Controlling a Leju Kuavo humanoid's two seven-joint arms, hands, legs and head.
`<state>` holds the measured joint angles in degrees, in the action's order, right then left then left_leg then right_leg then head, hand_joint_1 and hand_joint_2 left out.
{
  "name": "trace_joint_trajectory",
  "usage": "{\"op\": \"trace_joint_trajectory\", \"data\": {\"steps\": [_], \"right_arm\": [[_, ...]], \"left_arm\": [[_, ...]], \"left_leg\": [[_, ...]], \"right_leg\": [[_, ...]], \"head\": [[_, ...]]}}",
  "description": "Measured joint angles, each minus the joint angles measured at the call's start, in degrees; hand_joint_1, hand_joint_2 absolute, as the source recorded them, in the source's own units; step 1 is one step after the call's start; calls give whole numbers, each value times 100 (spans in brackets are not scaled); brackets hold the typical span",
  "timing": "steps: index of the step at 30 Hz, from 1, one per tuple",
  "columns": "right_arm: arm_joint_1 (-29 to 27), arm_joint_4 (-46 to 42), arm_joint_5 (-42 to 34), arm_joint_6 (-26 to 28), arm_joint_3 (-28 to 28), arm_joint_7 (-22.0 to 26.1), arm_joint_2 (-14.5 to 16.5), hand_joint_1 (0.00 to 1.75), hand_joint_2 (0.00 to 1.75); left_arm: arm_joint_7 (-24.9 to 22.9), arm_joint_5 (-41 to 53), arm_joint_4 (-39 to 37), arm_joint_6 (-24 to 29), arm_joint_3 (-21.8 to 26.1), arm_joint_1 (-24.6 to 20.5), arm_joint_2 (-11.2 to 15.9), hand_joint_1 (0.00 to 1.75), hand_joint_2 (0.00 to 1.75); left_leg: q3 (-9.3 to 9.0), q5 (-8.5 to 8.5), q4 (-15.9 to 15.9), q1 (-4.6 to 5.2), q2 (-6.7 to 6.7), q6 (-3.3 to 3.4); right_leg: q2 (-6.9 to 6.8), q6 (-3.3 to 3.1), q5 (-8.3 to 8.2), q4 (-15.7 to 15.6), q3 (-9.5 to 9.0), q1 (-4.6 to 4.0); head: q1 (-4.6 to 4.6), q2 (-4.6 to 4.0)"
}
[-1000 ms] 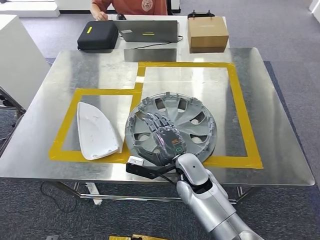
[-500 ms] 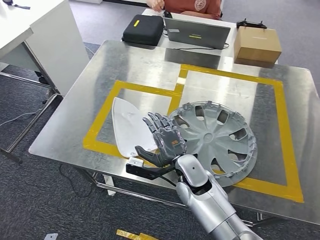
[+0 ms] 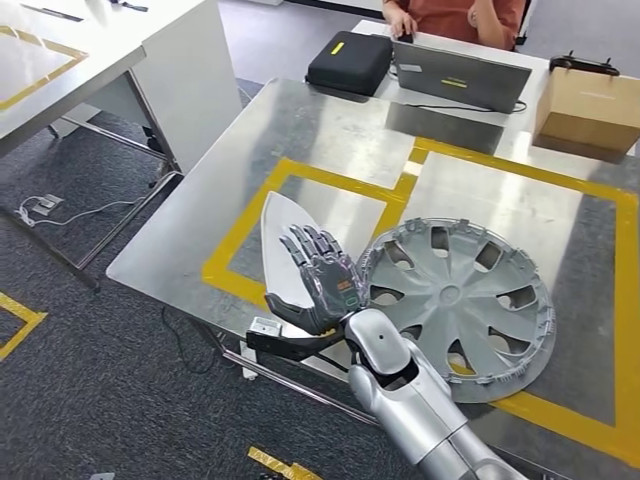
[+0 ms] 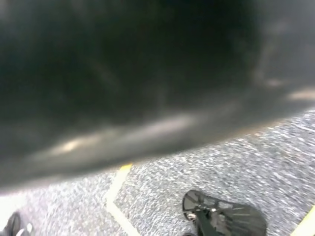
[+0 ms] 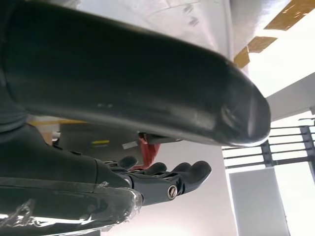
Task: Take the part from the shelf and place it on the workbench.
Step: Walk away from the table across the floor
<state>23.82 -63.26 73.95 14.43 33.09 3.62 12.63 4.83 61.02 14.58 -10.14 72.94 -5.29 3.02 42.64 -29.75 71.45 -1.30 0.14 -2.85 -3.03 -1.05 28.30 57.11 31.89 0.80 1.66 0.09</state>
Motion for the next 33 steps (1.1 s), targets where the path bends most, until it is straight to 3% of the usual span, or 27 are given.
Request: {"op": "trace_joint_trajectory", "data": {"steps": [2, 4, 5, 7, 8, 10, 11, 13, 14, 15, 17, 19, 20, 22, 23, 25, 27, 29, 30, 31, 33], "right_arm": [[6, -1, 5, 0, 2, -1, 0, 0, 0], [15, -2, 25, 1, 2, -7, -1, 0, 0], [17, -2, 41, 3, 5, -9, -2, 0, 0], [20, -3, 75, 10, 19, -22, -1, 0, 0], [21, -4, 88, 15, 26, -28, 0, 0, 0], [22, -5, 101, 29, 33, -37, -1, 0, 0], [14, -4, 102, 34, 34, -38, -5, 0, 0], [-12, 1, 102, 37, 36, -42, -21, 0, 0], [-23, 3, 102, 37, 37, -43, -28, 0, 0], [-28, 5, 102, 37, 37, -43, -33, 0, 0], [-19, 5, 102, 38, 37, -43, -35, 0, 0], [-6, 4, 103, 38, 39, -43, -35, 0, 0], [-2, 4, 103, 38, 40, -44, -35, 0, 0], [2, 4, 109, 37, 41, -45, -34, 0, 0], [5, 3, 114, 37, 42, -45, -32, 0, 0], [16, 3, 130, 39, 42, -45, -25, 0, 0], [11, 10, 147, 40, 42, -45, -21, 0, 0], [-5, 27, 160, 39, 44, -45, -22, 0, 0], [-9, 35, 163, 40, 46, -45, -22, 0, 0], [-10, 42, 166, 41, 48, -44, -22, 0, 0], [-9, 49, 171, 48, 51, -44, -21, 0, 0]], "left_arm": [[-1, 0, -1, 11, 0, 8, 8, 0, 0], [-1, 0, -1, 22, 0, -15, 14, 0, 0], [-2, 4, -1, 23, -1, -20, 10, 0, 0], [-2, 11, -1, 28, -2, -10, 3, 0, 0], [-2, 15, -1, 35, -2, 1, 1, 0, 0], [-2, 16, -1, 50, -2, -1, 2, 0, 0], [-2, 17, -1, 54, -2, -10, 2, 0, 0], [-2, 17, -1, 55, -2, -27, -3, 0, 0], [-2, 17, -1, 55, -2, -25, -8, 0, 0], [-2, 17, -1, 56, -2, -22, -12, 0, 0], [-2, 17, -1, 57, -2, -17, -20, 0, 0], [-2, 17, -5, 57, -2, -25, -31, 0, 0], [-2, 17, -7, 57, -2, -25, -33, 0, 0], [-3, 18, -12, 60, -2, -5, -33, 0, 0], [-4, 19, -15, 61, -2, 10, -36, 0, 0], [-11, 21, -21, 67, -2, 14, -38, 0, 0], [-16, 22, -23, 74, -2, -14, -38, 0, 0], [-19, 22, -24, 76, -2, -26, -49, 0, 0], [-23, 22, -25, 78, -2, -19, -54, 0, 0], [-28, 22, -25, 79, -2, -10, -56, 0, 0], [-41, 22, -25, 82, -2, -11, -55, 0, 0]], "left_leg": [[-393, 380, -733, -10, -194, -8], [-690, 542, -1292, 29, -416, 53], [-724, 530, -1376, 55, -450, 96], [-718, 518, -1398, 78, -320, 190], [-721, 522, -1406, 73, -251, 227], [-731, 533, -1422, 53, -111, 300], [-729, 530, -1421, 56, -38, 324], [-727, 525, -1420, 77, 129, 355], [-729, 523, -1419, 89, 221, 359], [-734, 521, -1418, 99, 311, 360], [-750, 519, -1416, 105, 489, 356], [-733, 522, -1407, 100, 641, 322], [-713, 529, -1406, 81, 709, 289], [-681, 550, -1416, 43, 839, 206], [-673, 540, -1400, 41, 805, 174], [-546, 363, -1116, 62, 485, 120], [-204, 22, -426, 55, 128, 71], [82, -142, 119, 19, 39, 25], [86, -74, 123, 3, 20, 8], [-34, 86, -98, -7, -11, -2], [-465, 436, -875, 17, -242, 3]], "right_leg": [[-141, 43, 42, 1, -51, -7], [-264, 109, 98, 10, -92, -47], [-327, 141, 120, 7, -112, -67], [-435, 204, 153, -14, -152, -71], [-375, 236, 197, 11, -150, -56], [-47, 275, 442, 395, 25, -27], [138, 274, 625, 776, 210, -21], [279, 256, 905, 1567, 643, -27], [294, 239, 891, 1730, 770, -33], [305, 214, 764, 1671, 794, -39], [459, 136, 286, 951, 536, -52], [744, 69, -4, 269, 227, -41], [834, 54, -32, 128, 155, -43], [767, 44, -28, 84, 109, -60], [697, 25, -38, 58, 84, -56], [528, -26, -50, -5, 16, -40], [339, -65, -30, -22, -24, -51], [155, -72, -3, -20, -35, -61], [71, -66, 11, -18, -43, -62], [-4, -54, 27, -17, -58, -62], [-143, -9, 79, -10, -105, -80]], "head": [[1, 0], [-6, 0], [-15, 0], [-38, 0], [-45, 0], [-68, 0], [-80, 0], [-91, 0], [-94, 0], [-95, 0], [-95, 0], [-85, 0], [-82, 0], [-85, 0], [-84, 0], [-52, 0], [-24, 0], [-24, 0], [-25, 0], [-23, 0], [-21, 0]]}}
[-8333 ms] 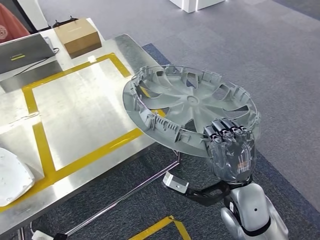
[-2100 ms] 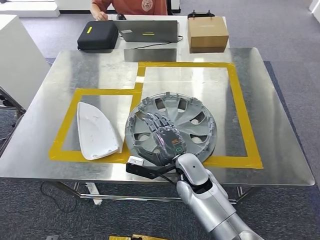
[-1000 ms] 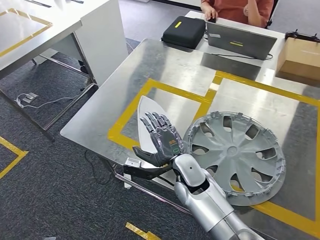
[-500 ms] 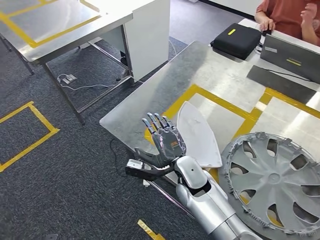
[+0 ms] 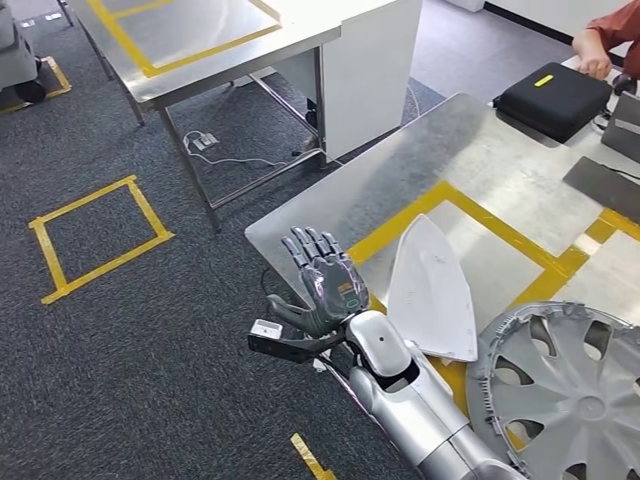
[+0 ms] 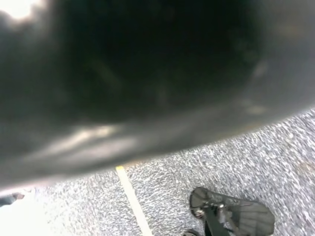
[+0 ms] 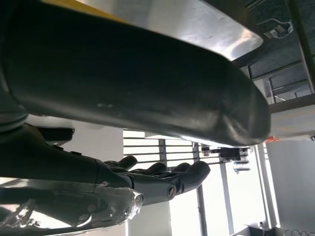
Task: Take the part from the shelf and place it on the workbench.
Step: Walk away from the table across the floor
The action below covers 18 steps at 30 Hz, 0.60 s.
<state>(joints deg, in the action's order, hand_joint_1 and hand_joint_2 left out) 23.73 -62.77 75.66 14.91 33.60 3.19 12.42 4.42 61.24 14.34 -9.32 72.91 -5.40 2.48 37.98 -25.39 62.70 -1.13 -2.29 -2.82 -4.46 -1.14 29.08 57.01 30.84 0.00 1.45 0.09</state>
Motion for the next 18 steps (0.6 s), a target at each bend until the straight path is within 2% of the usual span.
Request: {"op": "trace_joint_trajectory", "data": {"steps": [2, 3, 5, 6, 7, 9, 10, 11, 12, 13, 14, 16, 17, 18], "right_arm": [[2, 8, 15, 22, 7, 1, 0, 0, 0], [1, 14, 25, 38, 17, 1, -1, 0, 0], [1, 28, 42, 66, 42, 0, 1, 0, 0], [2, 32, 46, 78, 55, 0, 2, 0, 0], [3, 35, 49, 87, 62, 0, 2, 0, 0], [-17, 48, 57, 102, 71, 0, -4, 0, 0], [-41, 60, 66, 104, 71, -1, -11, 0, 0], [-70, 72, 77, 105, 73, -2, -19, 0, 0], [-95, 81, 89, 107, 74, -5, -23, 0, 0], [-112, 87, 102, 108, 77, -8, -26, 0, 0], [-120, 89, 115, 111, 79, -11, -27, 0, 0], [-129, 89, 149, 126, 85, -19, -32, 0, 0], [-141, 89, 171, 137, 90, -24, -37, 0, 0], [-157, 89, 193, 151, 96, -31, -43, 0, 0]], "left_arm": [[-16, 1, 0, 0, 0, -21, -3, 0, 0], [-29, 1, 0, -1, -1, -25, -5, 0, 0], [-51, 2, 0, -2, -1, -5, -9, 0, 0], [-60, 2, 0, -2, -1, 6, -8, 0, 0], [-65, 3, 0, -4, 0, 7, -8, 0, 0], [-72, 7, 0, -10, -1, -13, -7, 0, 0], [-75, 10, 0, -13, -1, -23, -8, 0, 0], [-78, 17, 0, -14, -1, -25, -11, 0, 0], [-81, 29, 0, -15, -1, -20, -14, 0, 0], [-81, 40, 0, -16, -1, -14, -18, 0, 0], [-81, 51, 0, -18, -2, -9, -21, 0, 0], [-81, 61, 0, -21, -3, -12, -24, 0, 0], [-81, 62, 0, -21, -3, -13, -23, 0, 0], [-81, 64, 0, -21, -4, -8, -23, 0, 0]], "left_leg": [[-260, 119, -487, 47, -182, 66], [-273, 91, -532, 74, -171, 107], [-273, 92, -551, 72, -34, 192], [-284, 94, -564, 64, 32, 229], [-294, 99, -578, 51, 94, 265], [-300, 98, -588, 41, 234, 313], [-299, 97, -587, 44, 316, 326], [-299, 95, -587, 46, 402, 330], [-302, 93, -585, 49, 488, 331], [-307, 92, -584, 49, 573, 328], [-314, 89, -581, 47, 656, 321], [-308, 86, -566, 47, 810, 281], [-289, 93, -559, 41, 879, 247], [-265, 106, -559, 28, 946, 206]], "right_leg": [[-127, 62, 57, 11, -37, -36], [-191, 93, 77, 9, -51, -50], [-270, 150, 126, 8, -84, -35], [-194, 177, 189, 73, -66, -20], [-48, 199, 307, 255, 13, -4], [300, 219, 652, 982, 375, 16], [389, 222, 796, 1387, 596, 18], [426, 221, 849, 1660, 766, 17], [441, 216, 787, 1725, 845, 17], [455, 205, 611, 1545, 804, 18], [510, 192, 364, 1181, 669, 25], [803, 168, 9, 428, 343, 65], [922, 158, -60, 213, 242, 78], [985, 146, -57, 141, 200, 79]], "head": [[-9, 0], [-13, 0], [-18, 0], [-23, 0], [-37, 0], [-65, 0], [-73, 0], [-75, 0], [-77, 0], [-77, 0], [-77, 0], [-75, 0], [-75, 0], [-76, 0]]}}
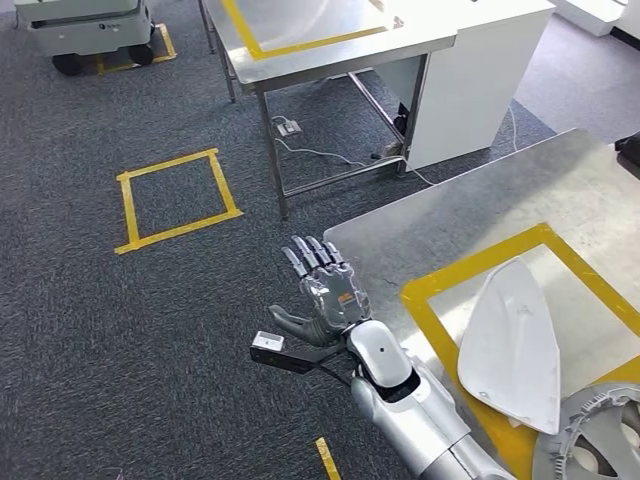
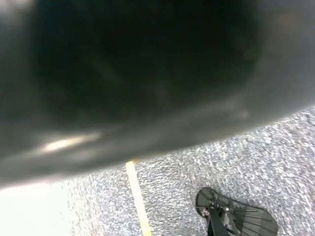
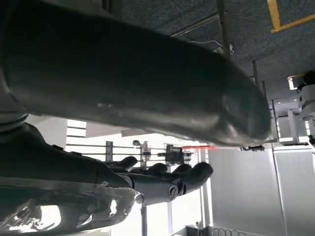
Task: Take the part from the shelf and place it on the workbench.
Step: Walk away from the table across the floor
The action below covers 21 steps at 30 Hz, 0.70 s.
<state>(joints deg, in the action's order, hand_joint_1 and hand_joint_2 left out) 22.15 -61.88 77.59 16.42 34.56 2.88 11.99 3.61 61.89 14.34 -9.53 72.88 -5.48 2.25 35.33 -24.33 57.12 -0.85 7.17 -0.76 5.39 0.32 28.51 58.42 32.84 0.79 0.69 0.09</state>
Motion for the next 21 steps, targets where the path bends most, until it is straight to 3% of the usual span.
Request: {"op": "trace_joint_trajectory", "data": {"steps": [2, 3, 4, 6, 8, 9, 10, 11, 13, 15, 17, 19, 21], "right_arm": [[-27, -2, 39, 29, 19, -15, -5, 0, 0], [-33, -4, 54, 44, 29, -20, -5, 0, 0], [-35, -6, 68, 58, 38, -24, -5, 0, 0], [-50, -8, 95, 76, 44, -38, -15, 0, 0], [-90, -7, 117, 80, 44, -61, -32, 0, 0], [-113, -7, 124, 80, 46, -69, -40, 0, 0], [-128, -7, 129, 80, 48, -74, -44, 0, 0], [-135, -7, 134, 80, 51, -76, -46, 0, 0], [-130, -8, 141, 74, 57, -81, -49, 0, 0], [-125, -11, 153, 57, 63, -86, -54, 0, 0], [-124, -16, 167, 42, 80, -90, -58, 0, 0], [-118, -28, 177, 38, 99, -91, -59, 0, 0], [-122, -38, 181, 37, 107, -91, -71, 0, 0]], "left_arm": [[-1, 8, -1, -1, -2, 30, 1, 0, 0], [-3, 12, -4, -1, -3, 44, -5, 0, 0], [-4, 15, -8, -2, -4, 47, -7, 0, 0], [-7, 23, -13, -2, -7, 27, -12, 0, 0], [-7, 36, -14, -2, -14, 14, -19, 0, 0], [-10, 40, -15, -2, -17, 21, -25, 0, 0], [-15, 45, -15, -2, -20, 31, -29, 0, 0], [-19, 48, -15, -2, -22, 40, -29, 0, 0], [-25, 51, -15, -2, -26, 31, -23, 0, 0], [-25, 54, -15, -5, -30, 5, -21, 0, 0], [-25, 61, -15, -9, -31, 9, -18, 0, 0], [-28, 70, -15, -11, -32, 34, -14, 0, 0], [-32, 79, -15, -21, -36, 24, -10, 0, 0]], "left_leg": [[33, 16, -5, -34, 103, -82], [51, -14, 33, -32, 40, -112], [111, -101, 165, -21, -102, -135], [400, -415, 765, -2, -481, -166], [748, -680, 1460, -14, -648, -188], [815, -680, 1595, -21, -673, -191], [758, -570, 1498, -24, -691, -189], [586, -383, 1194, -22, -736, -180], [147, -83, 412, 19, -978, -138], [-45, -27, 40, 71, -1125, -74], [-40, -33, 11, 88, -1013, -6], [-53, -15, -21, 68, -882, 58], [-59, -5, -39, 47, -755, 111]], "right_leg": [[-118, -47, -18, -27, -30, -13], [-188, -82, -29, -53, -56, -11], [-269, -120, -41, -85, -86, -8], [-444, -178, -39, -122, -125, -26], [-631, -208, -22, -122, -131, -58], [-719, -213, -11, -122, -134, -70], [-798, -213, 0, -121, -140, -78], [-874, -208, 14, -121, -155, -84], [-1002, -175, 56, -112, -190, -115], [-1127, -124, 97, -102, -212, -153], [-1248, -71, 130, -108, -231, -159], [-1086, -12, 255, 43, -173, -132], [-737, 24, 558, 640, 118, -98]], "head": [[-2, 0], [4, 0], [21, 0], [48, 0], [52, 0], [54, 0], [52, 0], [54, 0], [59, 0], [59, 0], [57, 0], [41, 0], [14, 0]]}}
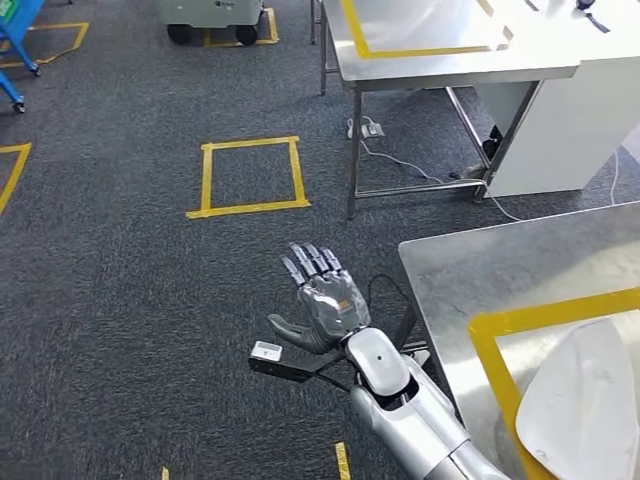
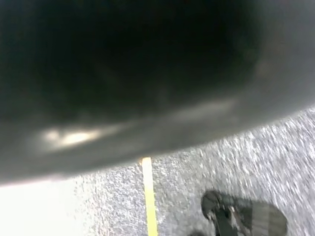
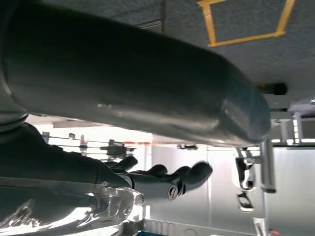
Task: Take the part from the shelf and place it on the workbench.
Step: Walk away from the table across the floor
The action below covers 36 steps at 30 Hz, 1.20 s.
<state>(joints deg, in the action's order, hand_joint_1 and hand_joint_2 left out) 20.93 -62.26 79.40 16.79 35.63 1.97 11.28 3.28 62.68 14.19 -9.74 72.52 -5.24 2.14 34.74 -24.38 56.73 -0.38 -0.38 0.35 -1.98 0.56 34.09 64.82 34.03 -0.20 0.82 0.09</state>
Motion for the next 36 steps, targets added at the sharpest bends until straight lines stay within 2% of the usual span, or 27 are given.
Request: {"op": "trace_joint_trajectory", "data": {"steps": [2, 3, 4, 5, 6, 8, 9, 10, 11, 12, 14, 16, 17, 18, 19, 21, 22, 24, 25, 27, 29, 31, 32, 33, 34, 35, 36], "right_arm": [[-33, -1, 1, -3, 4, 0, -22, 0, 0], [-49, -1, 1, -4, 5, 0, -32, 0, 0], [-58, -1, 1, -4, 7, 0, -39, 0, 0], [-59, -1, 1, -4, 8, 0, -43, 0, 0], [-55, -1, 1, -4, 9, 0, -44, 0, 0], [-46, -1, 1, -11, 10, 0, -45, 0, 0], [-45, -1, 1, -22, 12, 0, -46, 0, 0], [-45, -1, 3, -38, 15, -1, -46, 0, 0], [-42, -2, 7, -54, 20, -2, -46, 0, 0], [-35, -5, 11, -67, 24, -3, -45, 0, 0], [-17, -10, 19, -79, 30, -5, -43, 0, 0], [-20, -12, 21, -87, 31, -9, -46, 0, 0], [-28, -12, 22, -92, 31, -11, -48, 0, 0], [-36, -12, 24, -96, 32, -14, -50, 0, 0], [-40, -12, 27, -97, 33, -15, -51, 0, 0], [-33, -12, 35, -96, 36, -16, -50, 0, 0], [-26, -12, 40, -95, 37, -16, -49, 0, 0], [-9, -12, 51, -94, 39, -19, -50, 0, 0], [-4, -12, 59, -93, 45, -21, -49, 0, 0], [5, -12, 73, -92, 61, -26, -46, 0, 0], [14, -13, 81, -88, 74, -31, -43, 0, 0], [7, -7, 92, -84, 79, -48, -54, 0, 0], [-4, 2, 101, -80, 80, -62, -61, 0, 0], [-16, 15, 109, -77, 83, -77, -69, 0, 0], [-23, 31, 119, -73, 85, -90, -74, 0, 0], [-24, 45, 126, -68, 86, -97, -77, 0, 0], [-22, 55, 131, -66, 87, -101, -79, 0, 0]], "left_arm": [[-1, 5, 0, -15, -2, -22, 2, 0, 0], [-1, 7, 0, -19, -2, -21, 1, 0, 0], [-1, 9, 0, -22, -2, -14, -1, 0, 0], [-1, 11, 0, -22, -3, -8, -2, 0, 0], [-1, 12, 0, -22, -3, -3, -3, 0, 0], [-1, 13, 0, -22, -4, -12, -1, 0, 0], [-2, 15, 0, -22, -4, -13, 1, 0, 0], [-5, 18, 0, -22, -4, -9, 3, 0, 0], [-10, 22, 0, -22, -4, 3, 6, 0, 0], [-16, 26, -2, -22, -4, 19, 6, 0, 0], [-29, 29, -8, -22, -5, 26, 9, 0, 0], [-36, 29, -11, -22, -6, 4, 8, 0, 0], [-39, 29, -11, -22, -7, -4, 4, 0, 0], [-41, 29, -12, -22, -7, -2, -2, 0, 0], [-44, 29, -13, -22, -7, 7, -7, 0, 0], [-49, 31, -13, -22, -7, 21, -7, 0, 0], [-50, 32, -13, -22, -8, 18, -3, 0, 0], [-51, 34, -13, -22, -11, -4, 4, 0, 0], [-51, 35, -13, -22, -12, -12, 6, 0, 0], [-51, 38, -13, -22, -13, -2, 9, 0, 0], [-52, 43, -13, -22, -14, 7, 10, 0, 0], [-53, 50, -13, -23, -15, -16, 9, 0, 0], [-53, 56, -13, -23, -16, -29, 8, 0, 0], [-52, 61, -13, -24, -16, -32, 5, 0, 0], [-52, 68, -13, -25, -17, -27, 2, 0, 0], [-52, 75, -13, -25, -17, -20, -1, 0, 0], [-51, 81, -13, -25, -17, -15, -6, 0, 0]], "left_leg": [[6, 0, 1, 0, 153, 24], [6, -1, 2, 1, 238, 24], [3, 0, 3, 1, 324, 22], [-5, 2, 5, -1, 412, 16], [-10, 2, 6, -4, 493, 3], [12, 12, 22, -3, 643, -51], [36, 23, 26, -12, 708, -88], [59, 40, 25, -24, 774, -131], [74, 57, 14, -43, 844, -172], [88, 48, 25, -51, 839, -204], [209, -124, 280, -36, 580, -251], [534, -482, 966, -29, 216, -282], [712, -630, 1337, -37, 133, -297], [820, -688, 1571, -45, 95, -306], [823, -640, 1600, -51, 76, -309], [499, -298, 1037, -48, -16, -292], [272, -151, 638, -19, -182, -272], [4, -24, 132, 40, -431, -204], [-22, -38, 58, 69, -472, -170], [-15, -27, 30, 63, -327, -105], [-36, -10, -3, 29, -189, -39], [-39, -1, -13, 7, -35, 7], [-35, 0, -11, 6, 53, 19], [-33, 1, -10, 6, 142, 22], [-35, 0, -8, 5, 231, 22], [-42, 0, -6, 3, 319, 18], [-51, -2, -3, -1, 408, 7]], "right_leg": [[160, 12, 276, 755, 407, 14], [182, 15, 282, 930, 528, 16], [195, 13, 173, 884, 543, 20], [224, 5, -40, 600, 437, 28], [325, -1, -276, 189, 261, 46], [616, -11, -553, -492, -55, 93], [713, -20, -579, -628, -125, 101], [722, -37, -568, -652, -147, 93], [651, -65, -581, -654, -160, 81], [577, -101, -593, -672, -173, 77], [410, -176, -618, -727, -215, 80], [229, -227, -612, -749, -236, 54], [133, -237, -603, -748, -236, 40], [43, -246, -593, -747, -237, 28], [-42, -249, -582, -747, -241, 19], [-191, -237, -555, -746, -267, 8], [-257, -221, -535, -743, -285, -8], [-378, -175, -494, -735, -310, -49], [-445, -151, -477, -734, -320, -65], [-521, -96, -436, -729, -338, -62], [-267, -36, -276, -504, -251, -29], [80, 0, 53, 193, 94, 6], [152, 9, 201, 598, 314, 14], [178, 15, 267, 884, 488, 19], [187, 16, 217, 965, 569, 22], [202, 11, 47, 801, 528, 28], [261, 7, -198, 436, 384, 41]], "head": [[-8, 0], [-9, 0], [-9, 0], [-9, 0], [-10, 0], [-10, 0], [-9, 0], [-10, 0], [-10, 0], [-7, 0], [22, 0], [48, 0], [50, 0], [50, 0], [49, 0], [50, 0], [51, 0], [50, 0], [49, 0], [49, 0], [29, 0], [-3, 0], [-9, 0], [-12, 0], [-12, 0], [-12, 0], [-12, 0]]}}
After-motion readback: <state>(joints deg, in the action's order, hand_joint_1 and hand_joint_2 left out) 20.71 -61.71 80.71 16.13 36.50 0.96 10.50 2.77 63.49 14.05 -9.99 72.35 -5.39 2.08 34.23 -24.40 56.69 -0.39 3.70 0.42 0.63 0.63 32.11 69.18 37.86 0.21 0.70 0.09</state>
